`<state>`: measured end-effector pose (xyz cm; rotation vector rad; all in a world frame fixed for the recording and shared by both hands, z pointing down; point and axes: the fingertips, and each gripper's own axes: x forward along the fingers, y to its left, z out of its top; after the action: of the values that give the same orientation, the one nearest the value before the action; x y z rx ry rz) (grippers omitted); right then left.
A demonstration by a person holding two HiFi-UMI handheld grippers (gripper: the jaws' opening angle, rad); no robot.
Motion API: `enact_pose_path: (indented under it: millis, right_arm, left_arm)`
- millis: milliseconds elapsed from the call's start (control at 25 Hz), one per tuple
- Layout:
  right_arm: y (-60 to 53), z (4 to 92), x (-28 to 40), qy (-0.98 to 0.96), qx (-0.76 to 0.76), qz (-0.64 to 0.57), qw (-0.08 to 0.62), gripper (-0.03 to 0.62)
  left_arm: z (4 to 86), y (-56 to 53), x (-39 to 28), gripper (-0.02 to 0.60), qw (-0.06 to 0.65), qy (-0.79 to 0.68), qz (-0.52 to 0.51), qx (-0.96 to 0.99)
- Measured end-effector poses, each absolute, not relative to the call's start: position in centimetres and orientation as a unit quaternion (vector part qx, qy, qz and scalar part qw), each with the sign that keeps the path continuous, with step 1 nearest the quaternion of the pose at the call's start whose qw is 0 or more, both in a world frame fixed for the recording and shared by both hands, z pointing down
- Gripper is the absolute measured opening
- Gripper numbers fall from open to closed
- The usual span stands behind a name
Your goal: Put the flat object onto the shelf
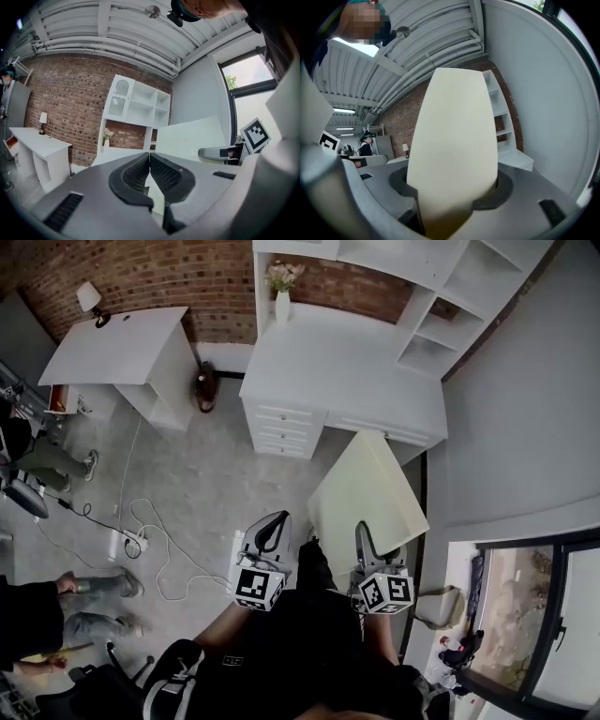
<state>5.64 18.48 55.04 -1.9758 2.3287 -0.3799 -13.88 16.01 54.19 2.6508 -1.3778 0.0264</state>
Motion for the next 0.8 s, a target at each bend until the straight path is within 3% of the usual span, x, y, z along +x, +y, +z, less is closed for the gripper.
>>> enact_pose_path:
  millis: [800]
  right_arm:
    - [-5.4, 54.0, 18.7, 0.788, -0.604, -0.114, 0.031, 0.291]
  left_arm:
    - [50.6, -4.5, -1.9, 0.011, 0.038, -0.512, 0.028, 0.858]
